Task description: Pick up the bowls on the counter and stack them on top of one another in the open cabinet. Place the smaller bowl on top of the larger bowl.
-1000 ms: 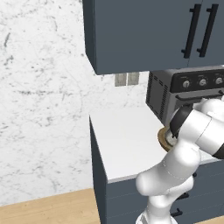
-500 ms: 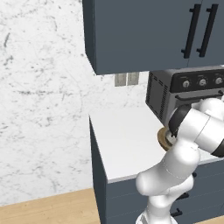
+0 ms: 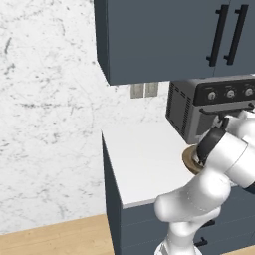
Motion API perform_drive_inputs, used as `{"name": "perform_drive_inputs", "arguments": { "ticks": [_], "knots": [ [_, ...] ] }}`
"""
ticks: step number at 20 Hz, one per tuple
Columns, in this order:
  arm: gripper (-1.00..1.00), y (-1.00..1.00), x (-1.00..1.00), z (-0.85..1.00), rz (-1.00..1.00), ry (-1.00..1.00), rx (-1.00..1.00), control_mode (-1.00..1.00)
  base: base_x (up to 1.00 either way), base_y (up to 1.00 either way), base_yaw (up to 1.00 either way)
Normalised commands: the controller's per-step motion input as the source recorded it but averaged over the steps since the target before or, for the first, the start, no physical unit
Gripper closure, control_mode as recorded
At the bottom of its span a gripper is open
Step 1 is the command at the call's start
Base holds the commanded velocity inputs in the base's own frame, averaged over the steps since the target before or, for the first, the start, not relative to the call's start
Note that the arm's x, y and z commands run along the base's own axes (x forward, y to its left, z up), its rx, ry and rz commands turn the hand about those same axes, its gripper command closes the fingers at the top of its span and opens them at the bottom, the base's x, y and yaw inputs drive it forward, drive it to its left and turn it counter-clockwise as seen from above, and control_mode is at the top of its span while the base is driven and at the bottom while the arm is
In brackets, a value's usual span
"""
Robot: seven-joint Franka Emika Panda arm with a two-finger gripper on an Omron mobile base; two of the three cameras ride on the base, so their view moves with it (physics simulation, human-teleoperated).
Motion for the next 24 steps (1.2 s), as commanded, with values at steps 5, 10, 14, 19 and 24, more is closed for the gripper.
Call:
{"name": "perform_drive_inputs", "arguments": {
  "ticks": [5,10,14,19,24],
  "knots": [
    [1.00,0.20,-0.58,0.85,-0.01,-0.15,0.00,-1.00,0.00,0.00,0.00],
    [1.00,0.42,-0.46,0.81,-0.09,-0.07,0.06,-1.00,0.00,0.00,0.00],
    [1.00,0.55,-0.37,0.73,-0.09,0.00,0.14,-1.00,0.00,0.00,0.00],
    [1.00,0.64,-0.29,0.66,-0.03,0.00,0.15,-1.00,0.00,0.00,0.00],
    [1.00,0.70,-0.05,0.63,0.00,0.00,0.03,-1.00,0.00,0.00,0.00]
  ]
}}
